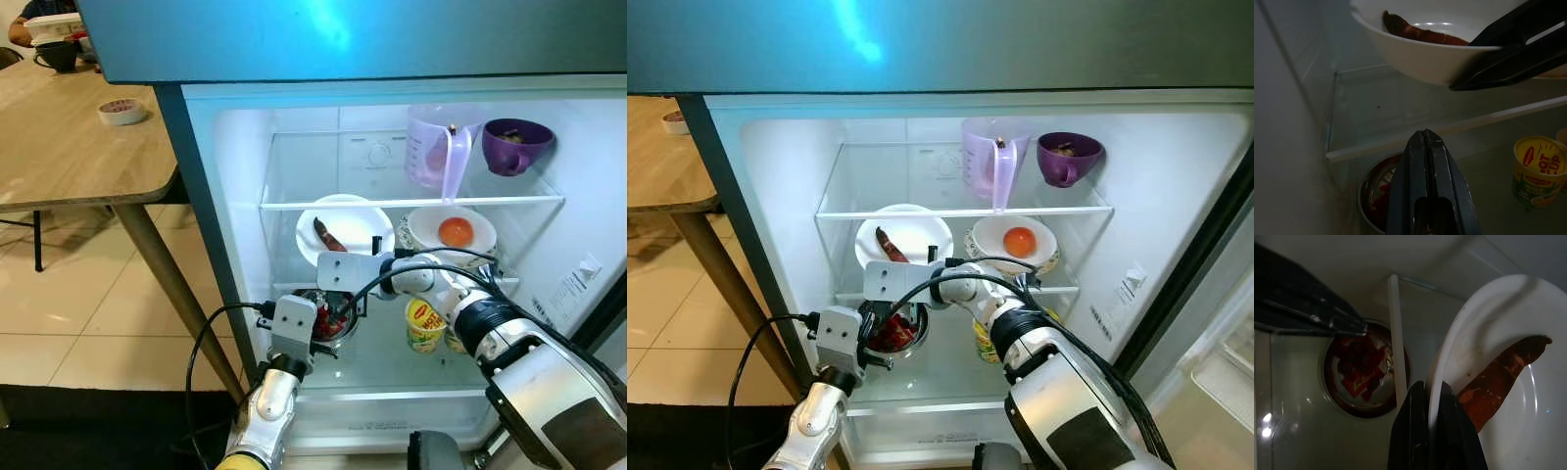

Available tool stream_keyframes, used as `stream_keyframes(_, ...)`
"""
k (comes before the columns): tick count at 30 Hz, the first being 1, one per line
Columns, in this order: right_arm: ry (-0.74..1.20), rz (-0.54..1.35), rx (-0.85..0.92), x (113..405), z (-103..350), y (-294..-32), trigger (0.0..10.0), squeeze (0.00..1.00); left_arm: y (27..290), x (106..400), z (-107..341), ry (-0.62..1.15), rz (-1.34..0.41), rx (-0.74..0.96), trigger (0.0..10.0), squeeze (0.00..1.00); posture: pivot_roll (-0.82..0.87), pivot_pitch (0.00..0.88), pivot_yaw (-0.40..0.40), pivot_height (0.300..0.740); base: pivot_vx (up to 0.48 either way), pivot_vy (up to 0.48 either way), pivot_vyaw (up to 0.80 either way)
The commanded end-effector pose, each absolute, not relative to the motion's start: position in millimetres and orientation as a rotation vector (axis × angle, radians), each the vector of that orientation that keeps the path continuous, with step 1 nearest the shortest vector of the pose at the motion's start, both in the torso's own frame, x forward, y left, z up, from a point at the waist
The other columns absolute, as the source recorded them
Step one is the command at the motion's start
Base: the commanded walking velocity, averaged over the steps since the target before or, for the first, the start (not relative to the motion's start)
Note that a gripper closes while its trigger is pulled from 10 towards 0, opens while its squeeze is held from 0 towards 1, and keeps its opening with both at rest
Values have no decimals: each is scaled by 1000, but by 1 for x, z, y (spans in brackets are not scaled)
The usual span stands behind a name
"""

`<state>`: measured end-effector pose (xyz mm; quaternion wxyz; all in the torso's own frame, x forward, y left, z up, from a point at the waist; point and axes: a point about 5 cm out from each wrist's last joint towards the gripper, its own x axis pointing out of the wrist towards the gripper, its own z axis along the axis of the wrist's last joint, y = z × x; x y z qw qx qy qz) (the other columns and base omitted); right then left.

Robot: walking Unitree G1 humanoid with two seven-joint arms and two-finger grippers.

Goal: Restocking fridge

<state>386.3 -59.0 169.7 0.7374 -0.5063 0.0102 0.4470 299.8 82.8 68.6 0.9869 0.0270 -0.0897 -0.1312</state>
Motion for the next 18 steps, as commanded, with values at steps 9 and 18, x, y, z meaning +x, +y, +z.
stream_keyframes(9, 57, 880, -1120, 396, 181, -67, 10000, 0, 97, 299, 79, -224, -222, 41, 10000, 0, -45, 101, -13, 516, 0, 0, 0)
stream_keyframes(18, 67, 814, -1071, 403, 194, -79, 10000, 0, 105, 294, 98, -305, -193, 59, 10000, 0, -2, 198, -27, 516, 0, 0, 0)
